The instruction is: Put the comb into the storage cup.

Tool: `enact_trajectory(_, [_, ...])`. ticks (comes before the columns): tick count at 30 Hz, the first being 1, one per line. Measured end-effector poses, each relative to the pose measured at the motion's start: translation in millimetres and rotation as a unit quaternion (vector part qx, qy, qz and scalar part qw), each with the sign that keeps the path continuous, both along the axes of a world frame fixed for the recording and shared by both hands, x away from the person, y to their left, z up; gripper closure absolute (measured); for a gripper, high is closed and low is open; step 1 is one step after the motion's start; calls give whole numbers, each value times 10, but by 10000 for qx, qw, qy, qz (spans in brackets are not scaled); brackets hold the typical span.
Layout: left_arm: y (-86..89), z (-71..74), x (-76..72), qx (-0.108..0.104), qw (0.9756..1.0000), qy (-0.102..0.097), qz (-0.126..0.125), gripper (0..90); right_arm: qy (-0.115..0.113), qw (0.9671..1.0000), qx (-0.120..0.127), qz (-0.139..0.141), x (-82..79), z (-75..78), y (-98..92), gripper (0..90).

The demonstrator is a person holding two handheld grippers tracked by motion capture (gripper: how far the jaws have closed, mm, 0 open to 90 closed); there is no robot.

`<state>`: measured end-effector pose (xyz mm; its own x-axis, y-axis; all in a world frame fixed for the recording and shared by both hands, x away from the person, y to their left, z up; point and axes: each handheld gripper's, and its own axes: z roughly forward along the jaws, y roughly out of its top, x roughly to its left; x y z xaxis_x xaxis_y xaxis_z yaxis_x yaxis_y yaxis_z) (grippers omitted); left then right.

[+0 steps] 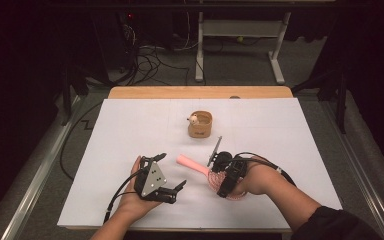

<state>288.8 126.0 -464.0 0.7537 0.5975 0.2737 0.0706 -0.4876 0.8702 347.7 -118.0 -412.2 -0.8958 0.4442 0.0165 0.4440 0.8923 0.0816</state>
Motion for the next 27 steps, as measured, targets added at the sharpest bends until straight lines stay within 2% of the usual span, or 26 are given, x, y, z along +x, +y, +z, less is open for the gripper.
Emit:
enact_trajectory(9, [-51,-28,15,189,9998,-12,28,15,-28,9999,84,48,24,-27,101,210])
enact_trajectory(11, [-82,-34,0,292,9995,-106,6,17,-6,9999,128,57,37,-26,115,210])
enact_trajectory(15, [-113,-47,0,374,9992,-130,-2,17,58,9999,98,128,44,-40,171,210])
enact_trajectory(20, [-161,-86,14,671,9974,-268,27,17,64,9996,147,229,48,-49,257,210])
enact_trajectory(27, [-212,-135,22,847,9959,-305,37,20,108,9993,135,334,31,-63,333,210])
